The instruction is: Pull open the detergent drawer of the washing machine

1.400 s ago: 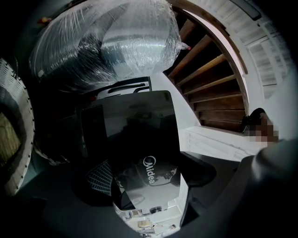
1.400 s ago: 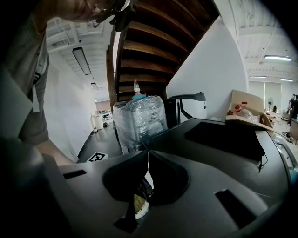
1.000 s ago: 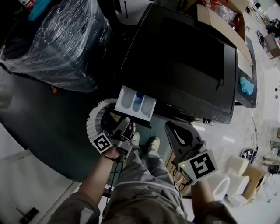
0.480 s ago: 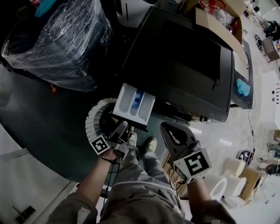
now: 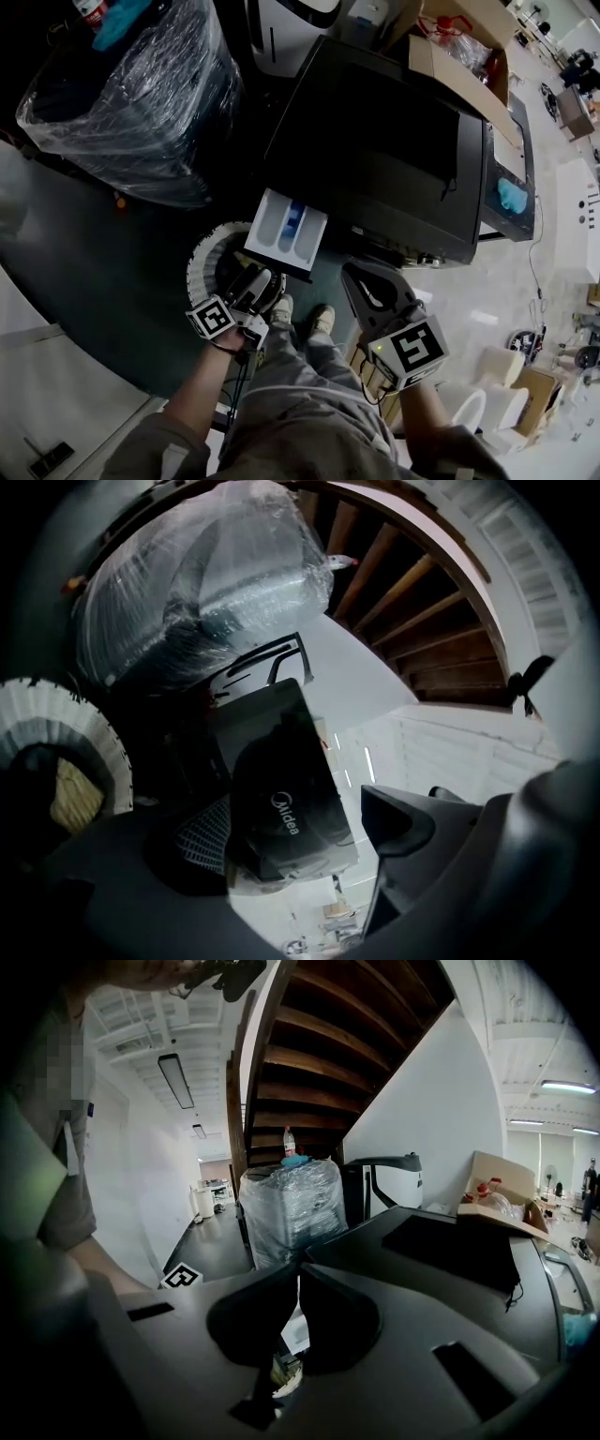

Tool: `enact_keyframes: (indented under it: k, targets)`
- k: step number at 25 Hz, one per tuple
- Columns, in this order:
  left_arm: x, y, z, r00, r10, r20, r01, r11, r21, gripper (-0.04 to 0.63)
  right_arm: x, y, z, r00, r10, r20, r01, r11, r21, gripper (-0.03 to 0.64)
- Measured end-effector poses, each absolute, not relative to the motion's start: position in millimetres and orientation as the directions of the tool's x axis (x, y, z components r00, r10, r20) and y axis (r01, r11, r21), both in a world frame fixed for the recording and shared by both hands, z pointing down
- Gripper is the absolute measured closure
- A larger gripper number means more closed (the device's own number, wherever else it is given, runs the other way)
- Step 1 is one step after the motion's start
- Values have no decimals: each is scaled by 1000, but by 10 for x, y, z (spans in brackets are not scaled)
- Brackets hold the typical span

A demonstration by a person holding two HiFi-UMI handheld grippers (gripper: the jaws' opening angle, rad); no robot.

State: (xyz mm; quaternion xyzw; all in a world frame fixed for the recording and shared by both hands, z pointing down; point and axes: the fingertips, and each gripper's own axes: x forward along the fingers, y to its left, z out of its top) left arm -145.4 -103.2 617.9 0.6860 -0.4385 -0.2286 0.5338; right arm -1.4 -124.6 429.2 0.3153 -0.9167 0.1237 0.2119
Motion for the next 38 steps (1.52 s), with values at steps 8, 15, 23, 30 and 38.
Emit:
enact_keyframes:
  k: [8, 15, 23, 30, 38]
  targets:
    - [-1326, -996, 5461, 568, -813, 129, -479, -199, 855, 256, 146, -1352, 3840, -716, -560, 417, -635, 771, -55, 584]
    - [-1239, -1245, 4605, 575, -811, 105, -630, -357, 690, 396, 334, -1390, 3441, -715, -591, 373, -644, 765, -24, 583]
    - [-1001, -1554, 3499, 578, -816, 36, -744, -508, 435, 500, 662, -1429, 2967, -699, -649, 300, -675, 738, 25, 583]
    - [-679, -1680, 2679, 570, -821, -28, -808, -567, 160, 569, 971, -1490, 2557, -657, -727, 198, -731, 679, 68, 584]
    - [-337, -1712, 2136, 581, -813, -50, -814, -577, -72, 575, 1322, -1502, 2074, -594, -803, 43, -800, 595, 74, 584]
